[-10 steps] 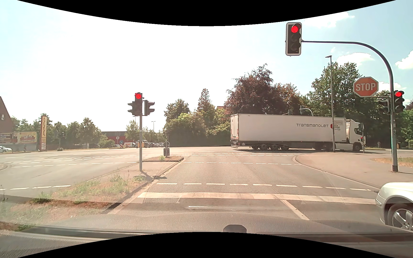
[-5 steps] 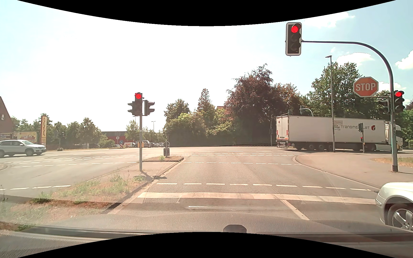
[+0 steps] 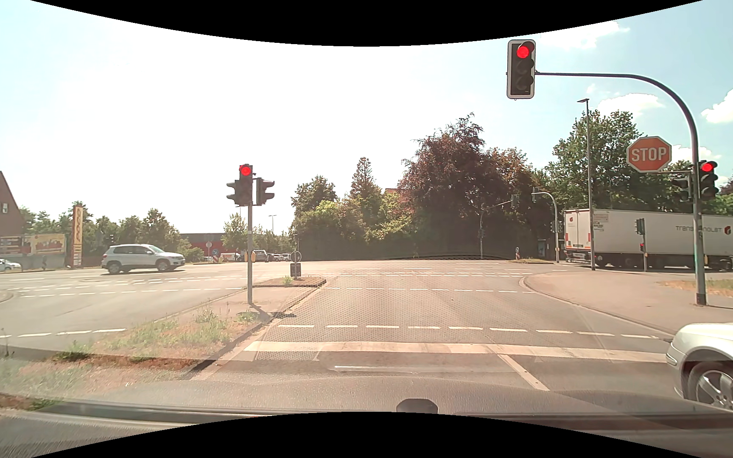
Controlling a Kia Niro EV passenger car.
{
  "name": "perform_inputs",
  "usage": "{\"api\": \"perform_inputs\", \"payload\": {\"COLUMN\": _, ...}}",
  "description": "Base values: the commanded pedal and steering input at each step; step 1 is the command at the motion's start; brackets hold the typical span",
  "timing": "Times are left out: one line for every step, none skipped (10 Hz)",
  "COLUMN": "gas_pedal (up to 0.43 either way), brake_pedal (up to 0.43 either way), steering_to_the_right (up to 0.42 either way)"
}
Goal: Follow the waypoints while adhering to traffic rules and regulations
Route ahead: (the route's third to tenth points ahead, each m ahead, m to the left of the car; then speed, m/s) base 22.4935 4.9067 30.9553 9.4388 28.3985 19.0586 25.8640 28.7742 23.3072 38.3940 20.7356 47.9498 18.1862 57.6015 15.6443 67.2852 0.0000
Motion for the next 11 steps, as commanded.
{"api": "perform_inputs", "payload": {"gas_pedal": 0.000, "brake_pedal": 0.274, "steering_to_the_right": 0.000}}
{"api": "perform_inputs", "payload": {"gas_pedal": 0.000, "brake_pedal": 0.274, "steering_to_the_right": 0.000}}
{"api": "perform_inputs", "payload": {"gas_pedal": 0.000, "brake_pedal": 0.274, "steering_to_the_right": 0.000}}
{"api": "perform_inputs", "payload": {"gas_pedal": 0.000, "brake_pedal": 0.274, "steering_to_the_right": 0.000}}
{"api": "perform_inputs", "payload": {"gas_pedal": 0.000, "brake_pedal": 0.274, "steering_to_the_right": 0.000}}
{"api": "perform_inputs", "payload": {"gas_pedal": 0.000, "brake_pedal": 0.274, "steering_to_the_right": 0.000}}
{"api": "perform_inputs", "payload": {"gas_pedal": 0.000, "brake_pedal": 0.274, "steering_to_the_right": 0.000}}
{"api": "perform_inputs", "payload": {"gas_pedal": 0.000, "brake_pedal": 0.274, "steering_to_the_right": 0.000}}
{"api": "perform_inputs", "payload": {"gas_pedal": 0.000, "brake_pedal": 0.274, "steering_to_the_right": 0.000}}
{"api": "perform_inputs", "payload": {"gas_pedal": 0.000, "brake_pedal": 0.274, "steering_to_the_right": 0.000}}
{"api": "perform_inputs", "payload": {"gas_pedal": 0.000, "brake_pedal": 0.274, "steering_to_the_right": 0.000}}
